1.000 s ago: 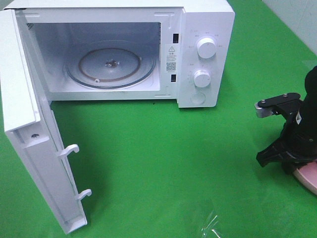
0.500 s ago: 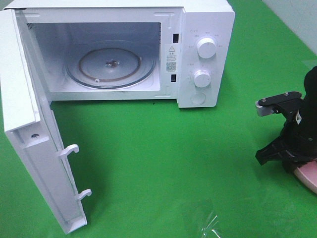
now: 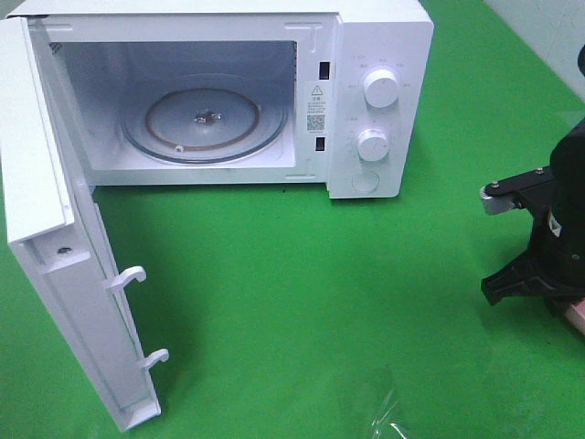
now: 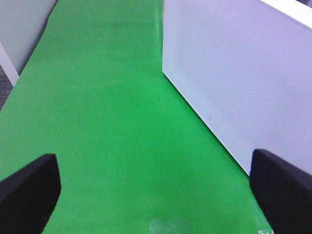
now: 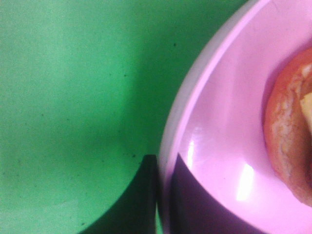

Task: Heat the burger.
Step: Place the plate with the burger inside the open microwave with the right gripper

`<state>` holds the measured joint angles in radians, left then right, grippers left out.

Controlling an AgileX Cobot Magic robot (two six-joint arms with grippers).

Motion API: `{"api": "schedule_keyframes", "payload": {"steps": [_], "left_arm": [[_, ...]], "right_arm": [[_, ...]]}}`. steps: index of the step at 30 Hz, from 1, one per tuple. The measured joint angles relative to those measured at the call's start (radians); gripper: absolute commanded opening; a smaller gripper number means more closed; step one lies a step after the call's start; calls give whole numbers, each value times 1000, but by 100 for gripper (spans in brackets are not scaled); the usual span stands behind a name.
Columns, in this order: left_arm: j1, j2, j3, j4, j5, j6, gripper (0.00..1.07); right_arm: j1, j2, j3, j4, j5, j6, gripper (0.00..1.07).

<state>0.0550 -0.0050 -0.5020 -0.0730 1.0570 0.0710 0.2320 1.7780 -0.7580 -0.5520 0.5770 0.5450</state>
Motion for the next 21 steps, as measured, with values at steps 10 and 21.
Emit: {"api": "schedule_keyframes", "payload": {"steps": [10,21], "left_arm": [[0,0,0,0,0,0,98],[0,0,0,0,0,0,98]], "right_arm": [[83,0,0,-69,68,78,0],[201,0,0,-117,165,137,0]]}}
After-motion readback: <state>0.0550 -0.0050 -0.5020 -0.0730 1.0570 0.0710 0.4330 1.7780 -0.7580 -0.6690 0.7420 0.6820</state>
